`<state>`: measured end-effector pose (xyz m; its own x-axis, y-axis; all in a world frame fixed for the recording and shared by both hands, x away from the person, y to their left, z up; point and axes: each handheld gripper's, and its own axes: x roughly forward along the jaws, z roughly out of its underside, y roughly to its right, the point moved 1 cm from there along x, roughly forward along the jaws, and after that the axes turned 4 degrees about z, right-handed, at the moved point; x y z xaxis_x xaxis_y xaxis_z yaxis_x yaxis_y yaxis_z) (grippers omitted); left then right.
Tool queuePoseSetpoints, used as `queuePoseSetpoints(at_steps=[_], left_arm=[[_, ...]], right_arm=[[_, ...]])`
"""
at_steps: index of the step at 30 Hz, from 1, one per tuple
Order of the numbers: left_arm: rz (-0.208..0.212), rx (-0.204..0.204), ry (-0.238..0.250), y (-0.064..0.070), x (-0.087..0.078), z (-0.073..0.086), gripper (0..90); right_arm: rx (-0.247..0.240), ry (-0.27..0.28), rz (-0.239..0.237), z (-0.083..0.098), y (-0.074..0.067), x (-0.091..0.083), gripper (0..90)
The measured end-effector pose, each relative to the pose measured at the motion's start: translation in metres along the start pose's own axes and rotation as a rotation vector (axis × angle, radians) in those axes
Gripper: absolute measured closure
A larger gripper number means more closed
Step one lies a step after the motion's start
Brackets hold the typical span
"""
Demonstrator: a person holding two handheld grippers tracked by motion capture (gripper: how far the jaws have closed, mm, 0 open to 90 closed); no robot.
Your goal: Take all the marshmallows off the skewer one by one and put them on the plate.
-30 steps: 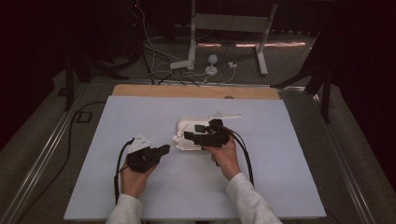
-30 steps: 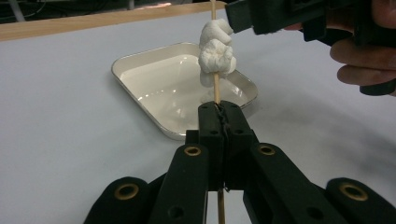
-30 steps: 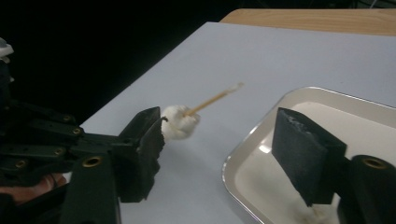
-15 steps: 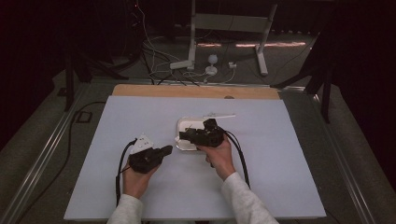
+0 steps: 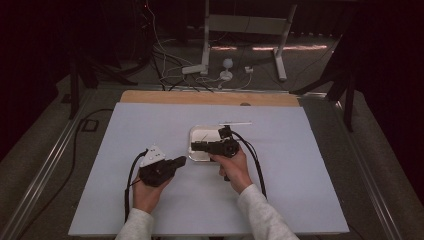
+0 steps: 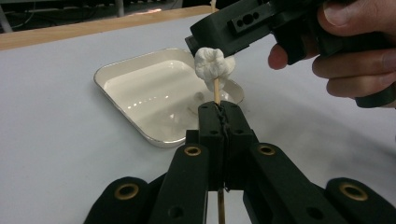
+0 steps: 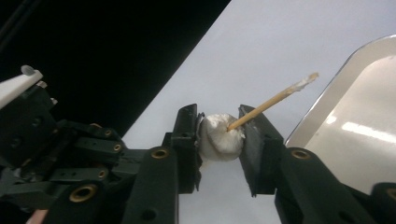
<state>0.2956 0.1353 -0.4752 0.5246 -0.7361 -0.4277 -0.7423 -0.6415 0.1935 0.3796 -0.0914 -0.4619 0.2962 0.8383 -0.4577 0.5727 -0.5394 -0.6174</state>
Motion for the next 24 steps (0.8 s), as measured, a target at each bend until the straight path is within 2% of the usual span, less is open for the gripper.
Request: queuePoseSetpoints(at_steps=[6, 13, 21, 24], left_arm=[[-0.007, 0.016, 0.002, 0.002, 0.002, -0.001, 90.0], [-0.014, 0.033, 0.002, 0.004, 0.002, -0.002, 90.0], [-0.037, 0.058, -0.005, 0.007, 0.002, -0.003, 90.0], [-0.034, 0.060, -0.005, 0.007, 0.002, -0.003, 90.0]], right_arm=[[-0.027, 0.043, 0.015, -0.002, -0.004, -0.005, 75.5], [-0.021, 0.100, 0.031, -0.003, -0.004, -0.011, 77.7], [-0.005, 0.122, 0.047, -0.006, -0.003, -0.014, 78.3], [-0.010, 0.135, 0.055, -0.007, -0.002, -0.016, 78.3]])
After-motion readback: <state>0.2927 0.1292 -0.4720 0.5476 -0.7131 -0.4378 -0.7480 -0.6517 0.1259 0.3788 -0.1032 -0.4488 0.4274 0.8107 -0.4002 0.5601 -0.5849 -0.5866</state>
